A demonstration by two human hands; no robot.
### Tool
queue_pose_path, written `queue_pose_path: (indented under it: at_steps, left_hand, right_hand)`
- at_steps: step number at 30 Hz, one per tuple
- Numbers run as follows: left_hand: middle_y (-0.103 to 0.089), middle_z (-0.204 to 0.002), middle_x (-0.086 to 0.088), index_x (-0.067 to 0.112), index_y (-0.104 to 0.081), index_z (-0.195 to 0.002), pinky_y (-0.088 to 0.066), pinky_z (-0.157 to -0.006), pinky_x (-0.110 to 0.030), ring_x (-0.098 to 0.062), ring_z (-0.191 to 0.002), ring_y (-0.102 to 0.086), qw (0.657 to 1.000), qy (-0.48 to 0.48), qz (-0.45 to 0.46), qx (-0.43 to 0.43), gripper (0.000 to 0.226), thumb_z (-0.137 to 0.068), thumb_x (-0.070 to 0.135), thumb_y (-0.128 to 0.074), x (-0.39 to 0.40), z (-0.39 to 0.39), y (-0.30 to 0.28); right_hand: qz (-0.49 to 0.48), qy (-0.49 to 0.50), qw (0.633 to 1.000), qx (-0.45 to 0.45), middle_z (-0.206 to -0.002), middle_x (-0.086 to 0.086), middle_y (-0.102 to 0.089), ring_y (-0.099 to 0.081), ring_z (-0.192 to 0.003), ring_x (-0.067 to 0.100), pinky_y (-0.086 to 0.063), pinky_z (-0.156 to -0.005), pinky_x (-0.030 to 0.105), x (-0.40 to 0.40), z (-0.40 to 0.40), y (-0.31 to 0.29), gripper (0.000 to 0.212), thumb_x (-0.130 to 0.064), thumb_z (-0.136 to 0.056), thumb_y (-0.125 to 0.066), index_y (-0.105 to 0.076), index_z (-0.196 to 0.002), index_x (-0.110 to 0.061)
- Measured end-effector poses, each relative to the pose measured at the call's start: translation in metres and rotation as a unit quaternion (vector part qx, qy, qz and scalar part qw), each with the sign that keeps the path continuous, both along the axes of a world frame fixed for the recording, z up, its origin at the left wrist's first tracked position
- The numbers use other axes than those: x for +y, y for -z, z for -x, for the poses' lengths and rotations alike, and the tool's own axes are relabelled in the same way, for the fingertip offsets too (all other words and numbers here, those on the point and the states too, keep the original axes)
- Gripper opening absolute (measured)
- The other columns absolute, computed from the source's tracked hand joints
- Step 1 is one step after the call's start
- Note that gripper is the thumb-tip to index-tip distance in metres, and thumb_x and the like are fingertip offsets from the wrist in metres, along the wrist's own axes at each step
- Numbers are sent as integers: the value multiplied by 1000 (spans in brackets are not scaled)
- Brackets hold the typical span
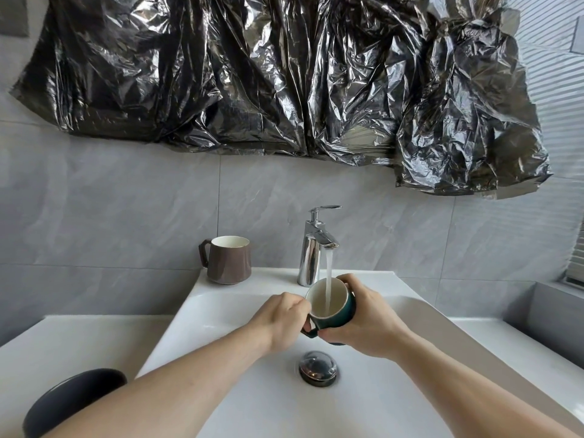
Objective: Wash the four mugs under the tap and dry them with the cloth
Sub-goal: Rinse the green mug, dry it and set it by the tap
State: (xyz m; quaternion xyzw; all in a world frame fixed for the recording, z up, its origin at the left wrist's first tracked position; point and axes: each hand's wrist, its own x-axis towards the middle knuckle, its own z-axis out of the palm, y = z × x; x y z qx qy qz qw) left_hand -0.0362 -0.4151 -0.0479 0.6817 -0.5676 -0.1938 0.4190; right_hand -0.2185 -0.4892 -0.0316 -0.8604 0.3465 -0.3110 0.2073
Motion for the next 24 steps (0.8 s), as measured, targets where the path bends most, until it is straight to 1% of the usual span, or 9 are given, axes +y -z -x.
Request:
queue_pose_path:
  at_steps: [4,7,11,13,15,17,19,22,24]
  left_hand:
    - [-75,-73,-3,19,-54,-55,-43,-65,-33,-20,-71,-57,999,-28,8,-31,33,-78,42,-48,-1,0,-1]
    - [-55,-61,-3,17,-44,-55,-36,-60,-33,-21,-64,-42,996,-56,28,-62,36,-73,47,-48,0,1,-2]
    - [-35,-54,4,16,-36,-54,-31,-57,-35,-19,-61,-33,992,-81,70,-60,38,-70,47,-52,3,5,-9]
    - [-35,-55,4,17,-37,-54,-41,-54,-40,-19,-61,-35,994,-71,78,-9,35,-68,44,-54,4,6,-12]
    - [-41,-56,2,18,-40,-54,-58,-60,-49,-20,-60,-42,993,-74,79,41,32,-66,43,-56,3,4,-13]
    - [-41,-55,1,18,-40,-52,-62,-66,-50,-22,-60,-45,992,-84,87,38,34,-63,46,-55,2,3,-12]
    - [-37,-55,0,17,-38,-51,-54,-60,-44,-23,-61,-44,990,-94,103,18,37,-63,49,-53,1,4,-12]
    - [-31,-55,1,15,-32,-52,-30,-57,-37,-22,-63,-34,983,-115,145,-14,39,-68,44,-53,-1,5,-12]
    - [-29,-55,0,15,-30,-54,-26,-56,-37,-22,-63,-30,976,-125,173,-45,40,-70,43,-53,1,5,-13]
  right_hand:
    - [-14,-12,1000,-7,-94,-14,-72,-69,-83,8,-63,-63,38,3,-1,-1,70,-37,-50,-93,-52,-107,-39]
    - [-26,-23,999,-17,-92,-13,-74,-71,-81,9,-63,-65,37,5,-4,0,68,-36,-55,-94,-51,-108,-35]
    - [-38,-36,998,-44,-96,-19,-75,-71,-86,6,-61,-75,31,9,-6,2,68,-35,-60,-95,-50,-111,-28]
    - [-42,-44,997,-55,-98,-22,-73,-70,-88,3,-59,-76,26,10,-7,3,67,-36,-63,-96,-50,-111,-29]
    - [-44,-52,996,-63,-99,-26,-72,-69,-88,-2,-56,-75,19,10,-8,4,66,-34,-65,-97,-50,-111,-30]
    - [-53,-62,994,-68,-99,-30,-71,-68,-89,-6,-52,-73,12,9,-9,5,67,-30,-68,-97,-48,-114,-29]
    - [-61,-69,993,-72,-99,-31,-70,-66,-91,-9,-49,-73,9,8,-10,5,69,-27,-69,-96,-47,-118,-31]
    - [-55,-69,994,-68,-103,-23,-70,-64,-96,-10,-48,-76,10,4,-11,7,75,-29,-67,-97,-44,-119,-40]
    - [-39,-66,995,-57,-108,-21,-68,-62,-99,-9,-50,-78,12,2,-11,8,79,-31,-63,-98,-43,-119,-43]
